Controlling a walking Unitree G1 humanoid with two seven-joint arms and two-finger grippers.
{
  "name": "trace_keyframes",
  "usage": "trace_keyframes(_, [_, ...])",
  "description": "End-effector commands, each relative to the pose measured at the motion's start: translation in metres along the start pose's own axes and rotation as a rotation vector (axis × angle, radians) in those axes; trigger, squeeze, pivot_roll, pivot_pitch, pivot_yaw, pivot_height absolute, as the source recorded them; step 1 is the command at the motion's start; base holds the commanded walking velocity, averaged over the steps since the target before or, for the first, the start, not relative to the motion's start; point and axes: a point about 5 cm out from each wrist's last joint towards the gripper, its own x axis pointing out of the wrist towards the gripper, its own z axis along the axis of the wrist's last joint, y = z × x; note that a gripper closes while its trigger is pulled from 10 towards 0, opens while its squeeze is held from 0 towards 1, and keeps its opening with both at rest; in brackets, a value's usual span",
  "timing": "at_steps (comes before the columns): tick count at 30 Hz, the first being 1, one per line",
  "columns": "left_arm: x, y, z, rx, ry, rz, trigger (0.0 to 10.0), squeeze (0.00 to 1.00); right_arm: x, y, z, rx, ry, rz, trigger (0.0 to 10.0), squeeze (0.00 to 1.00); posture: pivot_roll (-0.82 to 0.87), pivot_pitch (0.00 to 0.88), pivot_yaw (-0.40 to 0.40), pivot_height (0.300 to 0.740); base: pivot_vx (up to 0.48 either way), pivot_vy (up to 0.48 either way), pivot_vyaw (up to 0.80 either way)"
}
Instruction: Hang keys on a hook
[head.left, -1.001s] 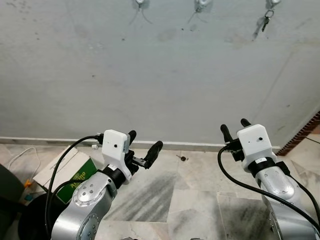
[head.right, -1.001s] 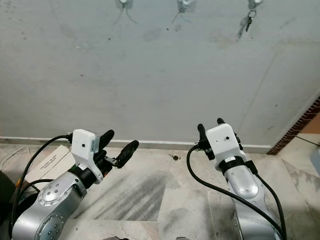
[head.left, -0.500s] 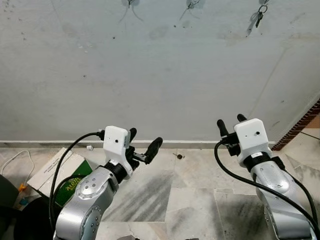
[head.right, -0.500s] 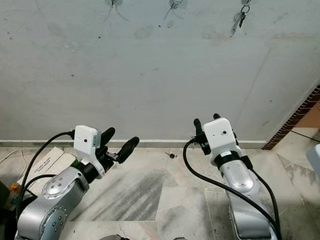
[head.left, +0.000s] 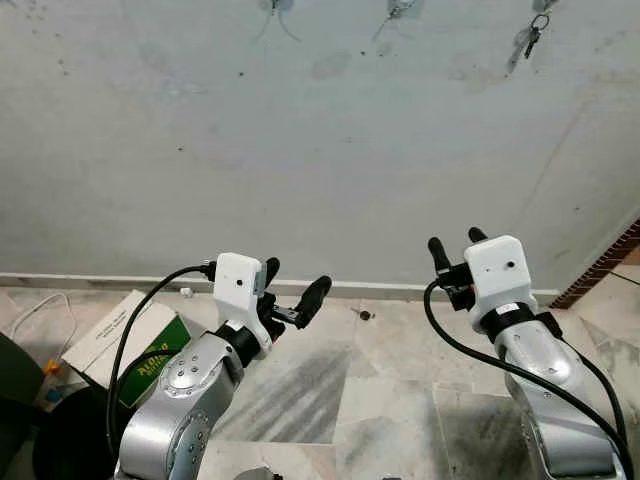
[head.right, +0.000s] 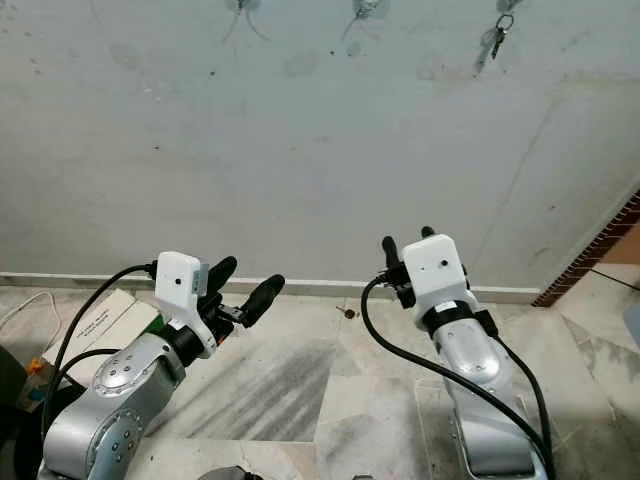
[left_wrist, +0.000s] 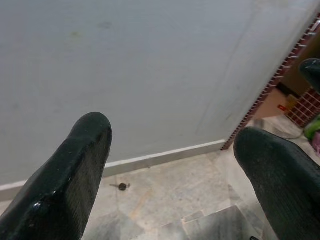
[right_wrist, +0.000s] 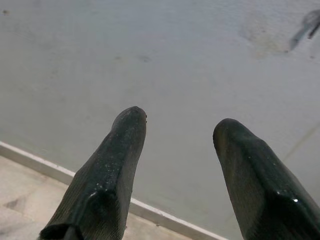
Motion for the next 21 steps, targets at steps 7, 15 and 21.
trace_keyframes(7, [0.0018,-0.0012,-0.0017,-0.01,0.008,-0.008,10.0,0.0,0.0023,-0.0003,0.0012,0.008,0.004,-0.017,10.0,0.0,-0.07,0.104,0.052,0.74,0.0,0.0,-0.77])
trace_keyframes(15, [0.0026,-0.0009,0.0002,-0.019,-0.002,-0.017,10.0,0.0,0.0027,-0.001,0.0021,0.007,0.006,-0.021,10.0,0.0,-0.08,0.107,0.052,0.74,0.0,0.0,-0.77])
trace_keyframes(21, [0.0027,-0.0011,-0.0001,-0.02,0.002,-0.02,10.0,0.0,0.0028,-0.001,0.002,0.006,0.008,-0.021,10.0,0.0,-0.08,0.108,0.053,0.74,0.0,0.0,-0.77])
